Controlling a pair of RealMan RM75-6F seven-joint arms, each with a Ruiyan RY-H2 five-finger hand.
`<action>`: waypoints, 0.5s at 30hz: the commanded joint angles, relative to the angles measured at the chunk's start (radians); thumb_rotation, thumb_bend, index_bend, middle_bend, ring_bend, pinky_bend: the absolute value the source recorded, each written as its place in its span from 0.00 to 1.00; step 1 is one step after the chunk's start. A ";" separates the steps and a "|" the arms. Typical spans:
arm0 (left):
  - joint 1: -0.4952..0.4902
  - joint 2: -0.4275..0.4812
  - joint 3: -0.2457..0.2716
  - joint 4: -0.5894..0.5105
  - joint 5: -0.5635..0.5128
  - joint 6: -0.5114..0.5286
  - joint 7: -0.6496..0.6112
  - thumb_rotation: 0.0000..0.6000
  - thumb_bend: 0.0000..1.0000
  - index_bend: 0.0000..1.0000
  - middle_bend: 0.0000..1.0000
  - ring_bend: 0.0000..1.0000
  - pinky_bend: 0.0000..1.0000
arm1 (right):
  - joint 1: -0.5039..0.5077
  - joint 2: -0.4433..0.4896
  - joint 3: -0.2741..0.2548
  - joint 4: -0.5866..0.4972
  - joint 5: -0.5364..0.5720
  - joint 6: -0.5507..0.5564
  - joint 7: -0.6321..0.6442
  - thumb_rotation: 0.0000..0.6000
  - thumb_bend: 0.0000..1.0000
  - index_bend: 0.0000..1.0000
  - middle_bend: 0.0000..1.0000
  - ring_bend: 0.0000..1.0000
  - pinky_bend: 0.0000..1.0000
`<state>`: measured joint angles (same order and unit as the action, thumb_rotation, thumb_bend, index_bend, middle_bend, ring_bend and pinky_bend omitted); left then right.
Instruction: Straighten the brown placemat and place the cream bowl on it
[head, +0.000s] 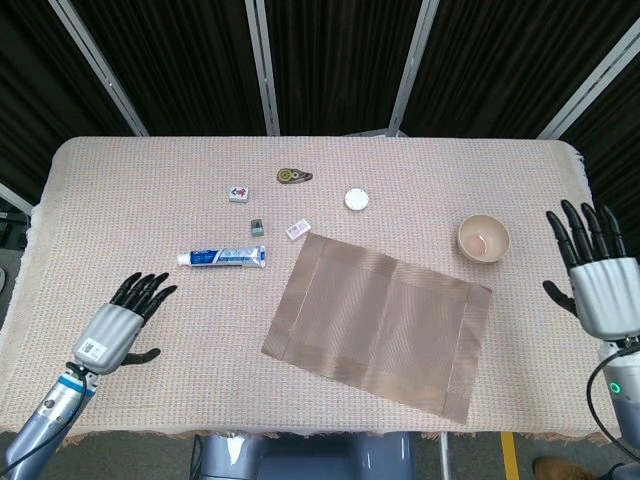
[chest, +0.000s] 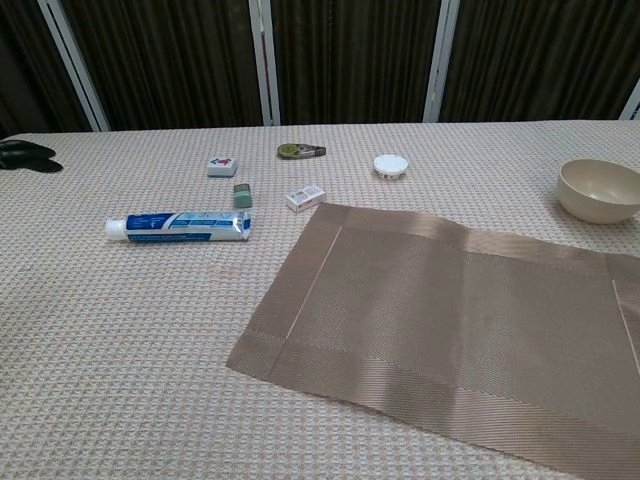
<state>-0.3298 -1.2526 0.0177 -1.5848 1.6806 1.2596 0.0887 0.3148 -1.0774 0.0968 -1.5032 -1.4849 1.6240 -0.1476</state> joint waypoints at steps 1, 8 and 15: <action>-0.070 -0.074 0.016 0.103 0.077 -0.053 -0.056 1.00 0.06 0.15 0.00 0.00 0.00 | -0.055 -0.019 -0.020 -0.053 0.044 0.002 0.061 1.00 0.00 0.00 0.00 0.00 0.00; -0.168 -0.191 0.010 0.254 0.140 -0.110 -0.112 1.00 0.12 0.20 0.00 0.00 0.00 | -0.112 -0.091 -0.044 -0.090 0.058 0.011 0.088 1.00 0.00 0.00 0.00 0.00 0.00; -0.251 -0.319 0.021 0.427 0.232 -0.077 -0.163 1.00 0.22 0.22 0.00 0.00 0.00 | -0.144 -0.143 -0.062 -0.074 0.051 0.001 0.070 1.00 0.00 0.00 0.00 0.00 0.00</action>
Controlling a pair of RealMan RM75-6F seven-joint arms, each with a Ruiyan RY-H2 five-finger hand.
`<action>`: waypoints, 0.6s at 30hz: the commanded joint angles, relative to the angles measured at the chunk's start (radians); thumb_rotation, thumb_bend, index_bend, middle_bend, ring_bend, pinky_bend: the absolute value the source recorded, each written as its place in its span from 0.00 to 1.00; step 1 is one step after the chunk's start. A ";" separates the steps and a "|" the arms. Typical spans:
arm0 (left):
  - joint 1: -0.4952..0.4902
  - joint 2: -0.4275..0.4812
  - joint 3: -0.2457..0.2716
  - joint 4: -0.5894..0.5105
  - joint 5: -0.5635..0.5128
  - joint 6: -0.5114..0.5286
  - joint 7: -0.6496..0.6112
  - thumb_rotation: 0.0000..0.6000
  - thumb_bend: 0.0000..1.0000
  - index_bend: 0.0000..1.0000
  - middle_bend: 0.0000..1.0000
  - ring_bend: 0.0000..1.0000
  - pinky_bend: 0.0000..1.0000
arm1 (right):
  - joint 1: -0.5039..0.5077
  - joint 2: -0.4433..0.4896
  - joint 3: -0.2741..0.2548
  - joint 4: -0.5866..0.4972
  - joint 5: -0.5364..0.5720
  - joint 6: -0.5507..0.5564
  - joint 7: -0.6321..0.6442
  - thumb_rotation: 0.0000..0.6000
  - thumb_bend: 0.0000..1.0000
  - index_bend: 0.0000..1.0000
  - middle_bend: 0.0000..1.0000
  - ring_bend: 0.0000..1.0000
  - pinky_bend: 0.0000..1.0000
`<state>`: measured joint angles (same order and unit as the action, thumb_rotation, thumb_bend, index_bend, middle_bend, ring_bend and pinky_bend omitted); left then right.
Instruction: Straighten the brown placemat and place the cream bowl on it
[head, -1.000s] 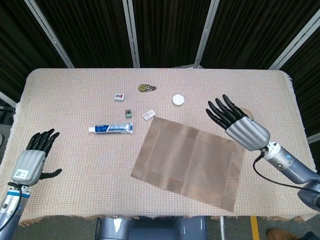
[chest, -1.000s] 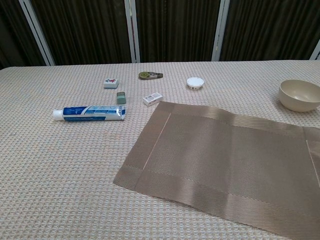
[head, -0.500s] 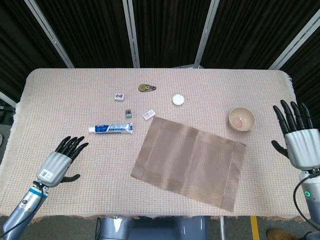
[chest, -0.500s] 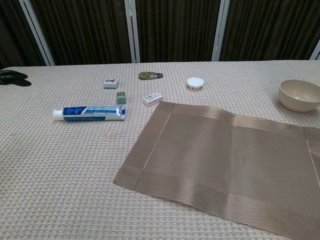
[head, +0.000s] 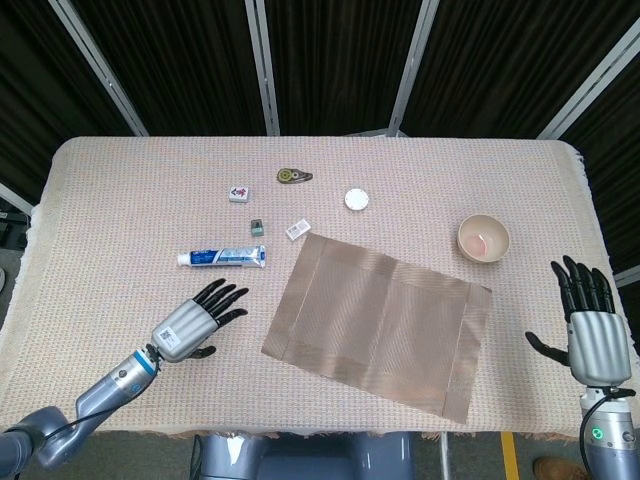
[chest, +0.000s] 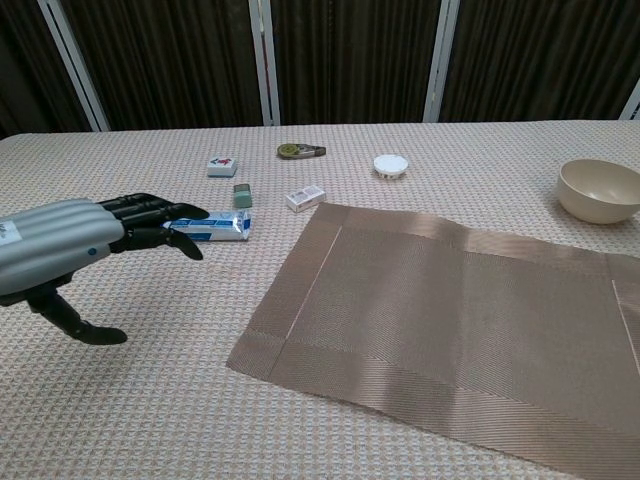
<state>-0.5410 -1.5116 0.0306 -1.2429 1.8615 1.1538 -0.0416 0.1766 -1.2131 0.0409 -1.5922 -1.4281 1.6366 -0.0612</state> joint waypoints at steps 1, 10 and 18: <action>-0.051 -0.078 0.012 0.115 0.065 0.039 -0.041 1.00 0.22 0.22 0.00 0.00 0.00 | -0.006 -0.010 -0.002 0.019 -0.005 -0.012 -0.024 1.00 0.00 0.00 0.00 0.00 0.00; -0.115 -0.190 0.032 0.271 0.079 0.019 -0.088 1.00 0.23 0.24 0.00 0.00 0.00 | -0.012 -0.007 0.017 0.021 -0.005 -0.036 0.011 1.00 0.00 0.00 0.00 0.00 0.00; -0.158 -0.270 0.040 0.379 0.073 0.007 -0.093 1.00 0.23 0.25 0.00 0.00 0.00 | -0.019 0.004 0.040 0.016 -0.006 -0.039 0.029 1.00 0.00 0.00 0.00 0.00 0.00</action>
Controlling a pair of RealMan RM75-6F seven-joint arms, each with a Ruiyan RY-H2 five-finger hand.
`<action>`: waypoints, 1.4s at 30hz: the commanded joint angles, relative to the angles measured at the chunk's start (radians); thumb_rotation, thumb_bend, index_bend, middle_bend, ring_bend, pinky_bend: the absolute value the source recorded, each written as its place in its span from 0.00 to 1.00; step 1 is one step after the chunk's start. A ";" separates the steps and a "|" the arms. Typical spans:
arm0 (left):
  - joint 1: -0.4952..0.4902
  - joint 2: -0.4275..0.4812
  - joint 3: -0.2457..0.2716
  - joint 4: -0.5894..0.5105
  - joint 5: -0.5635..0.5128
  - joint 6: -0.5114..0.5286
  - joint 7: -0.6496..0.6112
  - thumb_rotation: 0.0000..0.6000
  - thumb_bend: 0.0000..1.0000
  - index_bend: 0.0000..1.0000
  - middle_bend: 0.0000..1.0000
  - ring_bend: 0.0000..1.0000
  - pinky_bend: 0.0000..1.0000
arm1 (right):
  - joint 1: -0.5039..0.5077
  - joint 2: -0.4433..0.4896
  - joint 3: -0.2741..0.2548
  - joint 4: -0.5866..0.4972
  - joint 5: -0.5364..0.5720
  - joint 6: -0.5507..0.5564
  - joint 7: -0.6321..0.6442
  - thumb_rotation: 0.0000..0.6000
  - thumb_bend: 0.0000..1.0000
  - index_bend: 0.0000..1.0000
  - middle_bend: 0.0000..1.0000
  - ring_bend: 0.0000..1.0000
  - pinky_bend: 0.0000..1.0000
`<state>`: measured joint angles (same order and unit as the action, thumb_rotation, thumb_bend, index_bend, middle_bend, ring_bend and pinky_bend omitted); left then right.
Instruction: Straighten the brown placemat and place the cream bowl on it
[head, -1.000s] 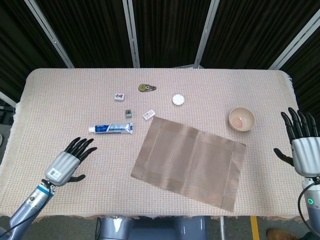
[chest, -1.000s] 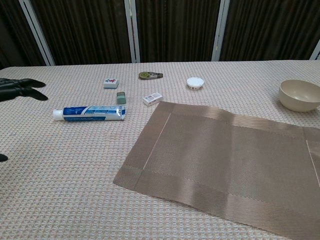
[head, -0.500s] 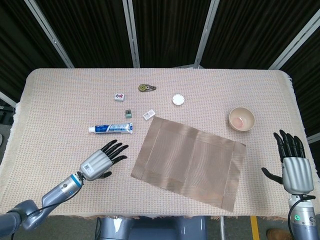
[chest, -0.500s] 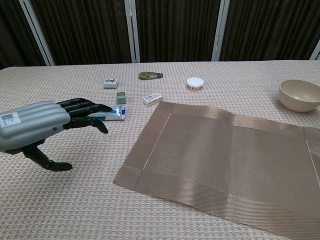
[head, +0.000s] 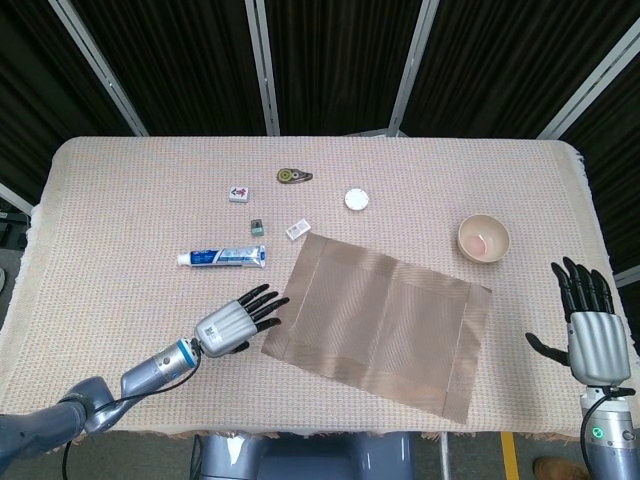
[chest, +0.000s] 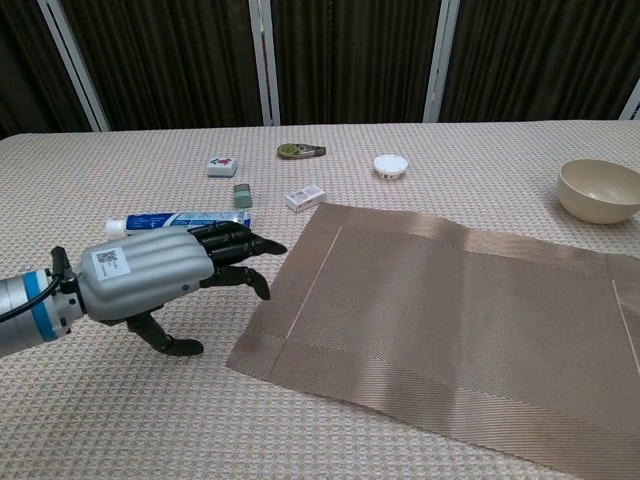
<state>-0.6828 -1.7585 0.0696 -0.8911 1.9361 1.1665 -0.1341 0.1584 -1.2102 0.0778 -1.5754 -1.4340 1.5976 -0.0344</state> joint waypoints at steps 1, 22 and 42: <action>-0.022 -0.034 0.000 0.039 -0.004 -0.007 -0.002 1.00 0.23 0.25 0.00 0.00 0.00 | -0.001 0.002 0.005 -0.001 0.000 -0.001 0.004 1.00 0.00 0.00 0.00 0.00 0.00; -0.072 -0.097 0.041 0.086 -0.018 -0.009 0.018 1.00 0.26 0.30 0.00 0.00 0.00 | -0.024 0.019 0.025 -0.027 -0.034 0.015 0.017 1.00 0.00 0.00 0.00 0.00 0.00; -0.093 -0.105 0.067 0.042 -0.054 -0.056 0.072 1.00 0.39 0.40 0.00 0.00 0.00 | -0.043 0.040 0.036 -0.060 -0.064 0.026 0.039 1.00 0.00 0.00 0.00 0.00 0.00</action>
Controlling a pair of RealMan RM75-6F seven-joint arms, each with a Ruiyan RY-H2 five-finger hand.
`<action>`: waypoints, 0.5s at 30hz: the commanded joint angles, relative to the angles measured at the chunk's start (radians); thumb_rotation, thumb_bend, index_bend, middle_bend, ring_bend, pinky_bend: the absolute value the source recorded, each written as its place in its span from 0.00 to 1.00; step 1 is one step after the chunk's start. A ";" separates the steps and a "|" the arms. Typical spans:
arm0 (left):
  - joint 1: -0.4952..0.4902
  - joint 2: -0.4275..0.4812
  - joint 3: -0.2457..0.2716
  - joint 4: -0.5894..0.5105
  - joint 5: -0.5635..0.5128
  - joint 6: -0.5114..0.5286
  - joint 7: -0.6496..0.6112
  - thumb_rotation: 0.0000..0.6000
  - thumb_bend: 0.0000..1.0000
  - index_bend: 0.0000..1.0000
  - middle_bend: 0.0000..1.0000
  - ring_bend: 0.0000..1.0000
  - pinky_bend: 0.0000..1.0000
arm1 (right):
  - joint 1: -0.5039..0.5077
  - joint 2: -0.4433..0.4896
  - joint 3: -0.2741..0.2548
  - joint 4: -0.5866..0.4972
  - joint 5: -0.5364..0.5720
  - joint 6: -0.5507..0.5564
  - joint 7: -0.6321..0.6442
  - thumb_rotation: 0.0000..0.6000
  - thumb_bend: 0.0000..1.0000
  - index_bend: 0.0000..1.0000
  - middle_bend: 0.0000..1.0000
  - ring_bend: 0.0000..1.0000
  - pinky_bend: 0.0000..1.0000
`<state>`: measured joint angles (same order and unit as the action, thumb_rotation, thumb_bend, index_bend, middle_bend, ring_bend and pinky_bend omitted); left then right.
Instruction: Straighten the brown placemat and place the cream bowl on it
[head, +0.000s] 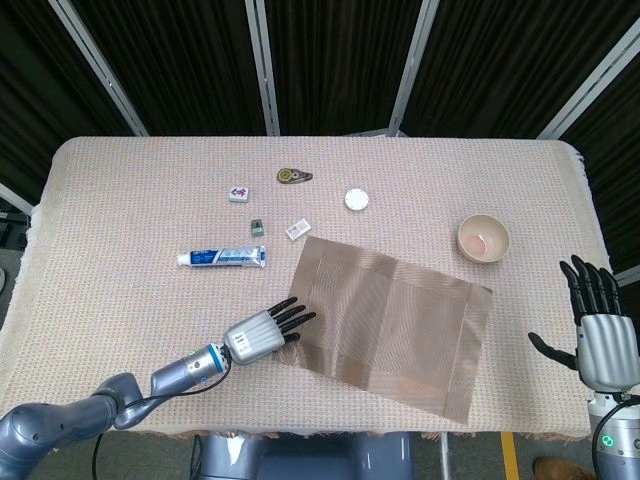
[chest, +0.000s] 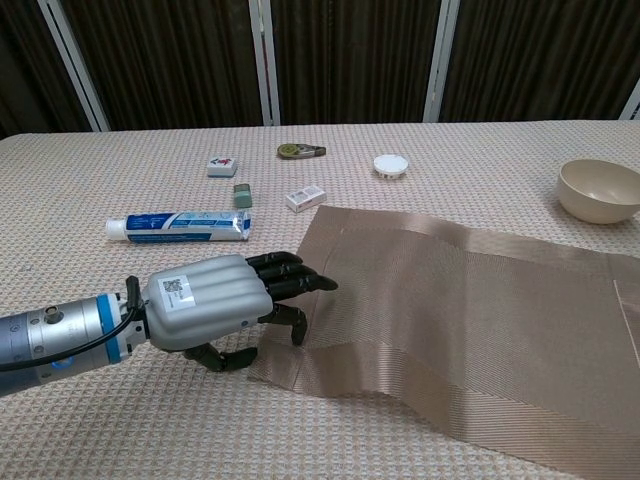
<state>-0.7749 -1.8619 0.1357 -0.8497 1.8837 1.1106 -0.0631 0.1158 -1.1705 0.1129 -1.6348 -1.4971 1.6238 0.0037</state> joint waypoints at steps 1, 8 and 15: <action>-0.001 -0.002 0.002 0.000 -0.003 0.000 0.000 1.00 0.39 0.41 0.00 0.00 0.00 | -0.001 0.001 0.002 -0.002 -0.001 0.000 0.002 1.00 0.00 0.00 0.00 0.00 0.00; -0.004 -0.016 0.004 0.007 -0.013 -0.001 -0.002 1.00 0.42 0.52 0.00 0.00 0.00 | -0.005 0.003 0.006 -0.004 -0.010 0.004 0.004 1.00 0.00 0.00 0.00 0.00 0.00; -0.005 -0.035 -0.007 0.009 -0.031 0.014 -0.015 1.00 0.44 0.58 0.00 0.00 0.00 | -0.009 0.006 0.009 -0.007 -0.017 0.005 0.013 1.00 0.00 0.00 0.00 0.00 0.00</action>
<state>-0.7795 -1.8953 0.1306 -0.8410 1.8544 1.1230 -0.0762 0.1067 -1.1644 0.1218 -1.6422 -1.5142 1.6291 0.0170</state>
